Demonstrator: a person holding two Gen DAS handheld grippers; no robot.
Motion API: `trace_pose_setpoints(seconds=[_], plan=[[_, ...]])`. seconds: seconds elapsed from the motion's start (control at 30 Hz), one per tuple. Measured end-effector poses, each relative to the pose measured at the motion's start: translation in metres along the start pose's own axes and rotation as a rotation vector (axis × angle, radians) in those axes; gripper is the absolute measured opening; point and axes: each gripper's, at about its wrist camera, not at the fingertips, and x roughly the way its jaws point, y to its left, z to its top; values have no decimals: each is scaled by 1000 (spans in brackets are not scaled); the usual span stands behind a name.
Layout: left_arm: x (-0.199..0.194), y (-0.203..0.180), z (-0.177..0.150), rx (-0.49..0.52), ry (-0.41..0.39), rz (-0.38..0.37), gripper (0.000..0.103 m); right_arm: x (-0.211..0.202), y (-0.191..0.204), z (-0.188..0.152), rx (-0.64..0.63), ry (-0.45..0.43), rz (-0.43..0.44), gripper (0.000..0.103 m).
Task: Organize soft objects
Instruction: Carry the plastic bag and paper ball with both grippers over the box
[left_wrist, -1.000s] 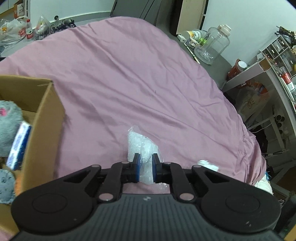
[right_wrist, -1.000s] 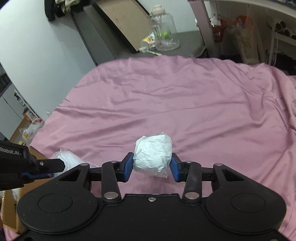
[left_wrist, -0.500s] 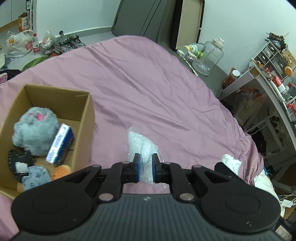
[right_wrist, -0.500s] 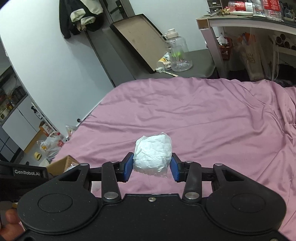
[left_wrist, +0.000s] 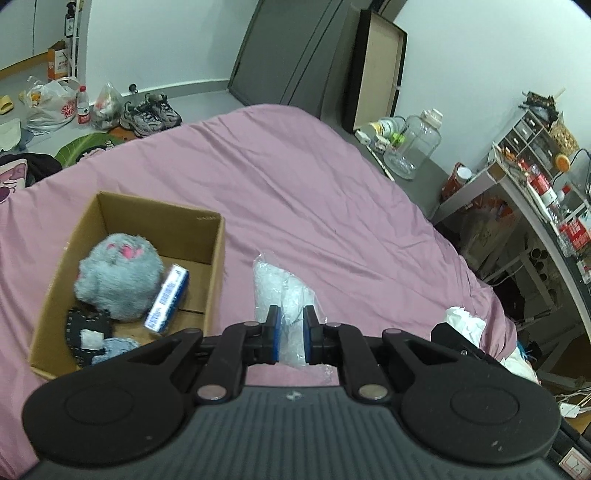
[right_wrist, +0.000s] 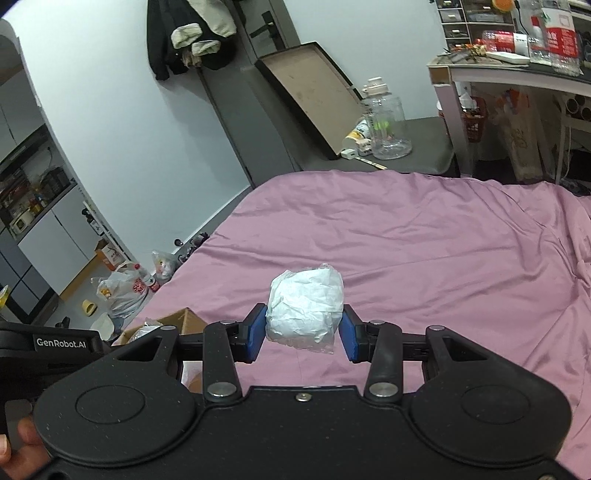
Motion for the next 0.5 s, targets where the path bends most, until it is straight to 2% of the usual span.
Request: trace_pose_setpoints(seconds=[0.5], plan=[[-31,46,5,-38,-57,23,11,-2,40,-13,-61,20,-6,41]])
